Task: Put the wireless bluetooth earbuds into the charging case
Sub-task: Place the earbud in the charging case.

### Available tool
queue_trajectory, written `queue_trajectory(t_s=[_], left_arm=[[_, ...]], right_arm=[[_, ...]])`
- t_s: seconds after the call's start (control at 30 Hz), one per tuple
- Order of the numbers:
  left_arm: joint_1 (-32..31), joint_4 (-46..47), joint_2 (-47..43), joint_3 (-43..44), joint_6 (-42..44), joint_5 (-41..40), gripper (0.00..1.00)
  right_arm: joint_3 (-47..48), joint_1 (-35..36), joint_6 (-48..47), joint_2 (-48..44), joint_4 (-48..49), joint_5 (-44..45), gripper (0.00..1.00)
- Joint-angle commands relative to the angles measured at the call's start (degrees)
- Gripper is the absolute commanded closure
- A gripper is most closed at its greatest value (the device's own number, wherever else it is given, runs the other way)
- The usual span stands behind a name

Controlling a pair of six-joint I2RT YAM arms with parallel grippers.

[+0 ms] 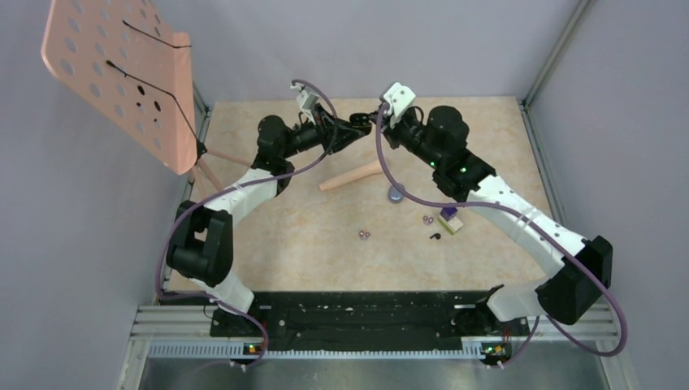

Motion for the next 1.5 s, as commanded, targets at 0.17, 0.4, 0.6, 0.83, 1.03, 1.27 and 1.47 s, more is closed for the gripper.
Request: queue_trajectory(t_s=[0.17, 0.4, 0.6, 0.83, 1.03, 1.27, 1.47], left_arm=[[-0.29, 12.55, -5.38, -4.51, 2.04, 3.38, 1.0], [-0.21, 14.79, -5.42, -5.32, 1.34, 2.69, 1.0], [-0.03, 14.9, -5.74, -5.72, 0.73, 1.02, 1.0], [0.01, 14.82, -6.0, -5.79, 0.99, 0.98, 1.0], [0.26, 14.64, -6.25, -6.06, 0.62, 0.32, 1.0], [0.51, 14.36, -6.4, -5.78, 0.37, 0.31, 1.0], [0.54, 14.18, -6.48, -5.85, 0.37, 0.12, 1.0]], right_arm=[[6.67, 5.61, -2.93, 3.6, 1.94, 5.98, 1.0], [6.86, 8.0, -7.36, 5.01, 3.29, 8.52, 1.0], [4.72, 9.34, -11.78, 4.12, 4.06, 7.95, 1.0], [3.25, 9.98, -13.81, 3.76, 4.11, 8.42, 1.0], [2.78, 9.94, -14.58, 3.31, 4.03, 9.37, 1.0], [1.47, 9.93, -15.47, 3.02, 3.9, 8.58, 1.0], [1.48, 9.94, -15.65, 3.07, 2.58, 6.86, 1.0]])
